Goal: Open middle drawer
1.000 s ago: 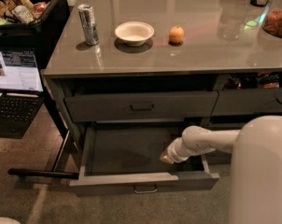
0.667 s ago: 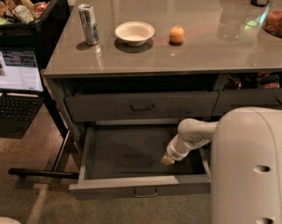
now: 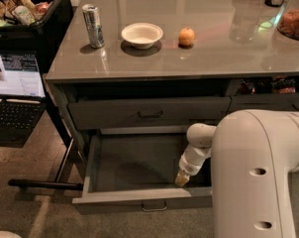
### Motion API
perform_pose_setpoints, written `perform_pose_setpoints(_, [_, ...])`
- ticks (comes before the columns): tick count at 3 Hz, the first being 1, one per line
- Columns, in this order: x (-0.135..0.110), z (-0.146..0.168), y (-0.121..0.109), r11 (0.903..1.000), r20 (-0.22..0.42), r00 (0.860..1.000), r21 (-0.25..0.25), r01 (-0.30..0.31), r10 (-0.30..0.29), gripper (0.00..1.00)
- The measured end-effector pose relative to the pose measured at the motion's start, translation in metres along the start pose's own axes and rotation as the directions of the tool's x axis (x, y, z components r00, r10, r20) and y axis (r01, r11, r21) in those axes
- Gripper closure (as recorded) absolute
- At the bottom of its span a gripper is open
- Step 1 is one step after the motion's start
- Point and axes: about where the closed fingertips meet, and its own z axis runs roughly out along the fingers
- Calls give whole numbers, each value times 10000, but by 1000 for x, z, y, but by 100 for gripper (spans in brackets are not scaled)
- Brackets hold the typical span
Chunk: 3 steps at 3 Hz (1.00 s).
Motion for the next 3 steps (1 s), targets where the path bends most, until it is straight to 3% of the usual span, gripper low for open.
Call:
perform_pose_setpoints(1, [-1, 0, 0, 10000, 20, 10000, 20, 7, -7, 100])
perform_pose_setpoints(3, [10, 15, 22, 9978, -554, 9978, -574, 318, -350, 100])
